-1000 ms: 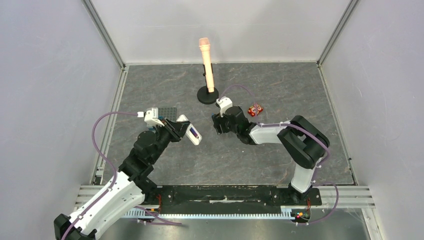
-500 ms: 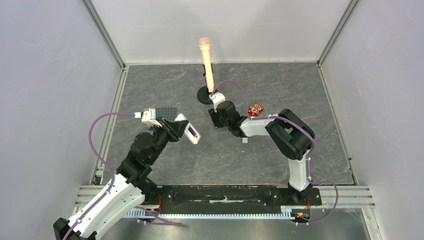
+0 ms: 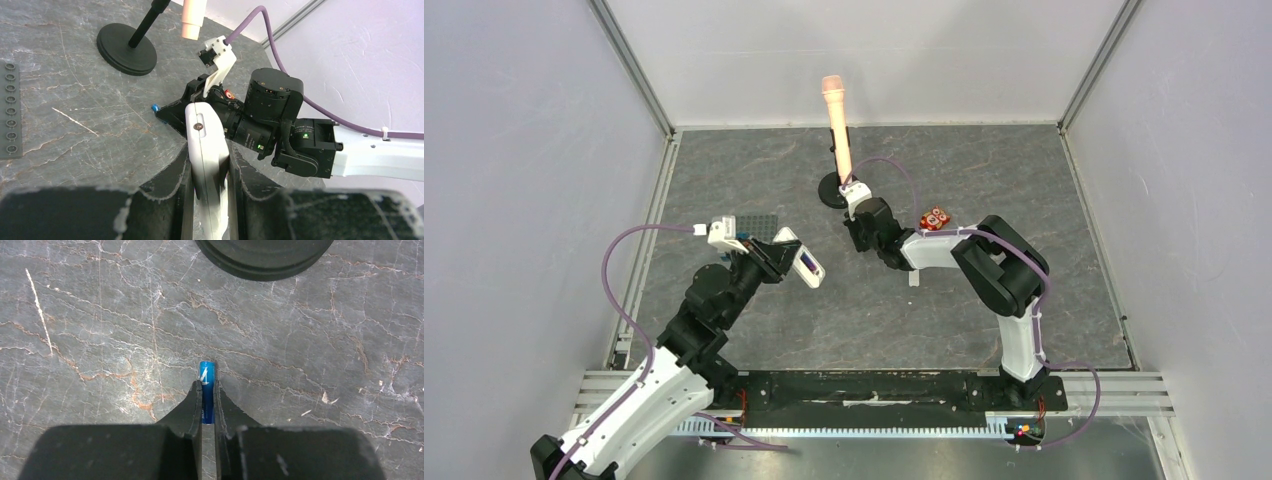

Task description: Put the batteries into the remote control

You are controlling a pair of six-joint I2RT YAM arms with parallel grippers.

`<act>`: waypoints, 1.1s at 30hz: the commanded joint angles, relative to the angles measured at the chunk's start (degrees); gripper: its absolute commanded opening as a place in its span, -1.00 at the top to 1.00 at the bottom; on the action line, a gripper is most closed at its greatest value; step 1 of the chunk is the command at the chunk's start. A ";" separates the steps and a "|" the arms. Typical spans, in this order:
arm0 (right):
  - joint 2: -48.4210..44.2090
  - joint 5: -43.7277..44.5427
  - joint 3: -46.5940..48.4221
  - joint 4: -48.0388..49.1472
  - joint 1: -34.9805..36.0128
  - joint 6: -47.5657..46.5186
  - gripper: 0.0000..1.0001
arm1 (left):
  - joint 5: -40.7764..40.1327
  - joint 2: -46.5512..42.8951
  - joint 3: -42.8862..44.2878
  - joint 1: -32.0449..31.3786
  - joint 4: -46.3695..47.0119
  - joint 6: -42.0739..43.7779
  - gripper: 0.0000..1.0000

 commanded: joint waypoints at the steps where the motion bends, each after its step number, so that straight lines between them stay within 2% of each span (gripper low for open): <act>1: -2.09 1.96 -1.00 -3.81 -0.35 -1.22 0.93 | 0.28 0.52 2.09 0.36 2.49 1.64 0.96; 9: -12.82 0.24 -9.25 -6.67 -0.38 4.31 0.96 | 4.46 3.83 -0.06 0.47 7.89 1.33 0.96; 15: -26.47 -5.26 -17.11 -7.99 -0.41 7.83 0.96 | 13.02 7.17 -2.02 0.56 15.99 2.75 0.96; 21: -40.62 -7.23 -20.24 -12.12 -0.48 10.19 0.95 | 18.68 10.69 -3.87 0.63 24.08 3.26 0.96; 26: -49.68 -9.14 -20.72 -15.96 -0.55 11.28 0.94 | 22.87 17.75 -4.42 0.75 33.98 -0.69 0.96; 33: -57.67 -14.81 -20.47 -19.72 -0.52 14.87 0.92 | 31.22 34.87 -3.12 0.73 56.72 -11.56 0.96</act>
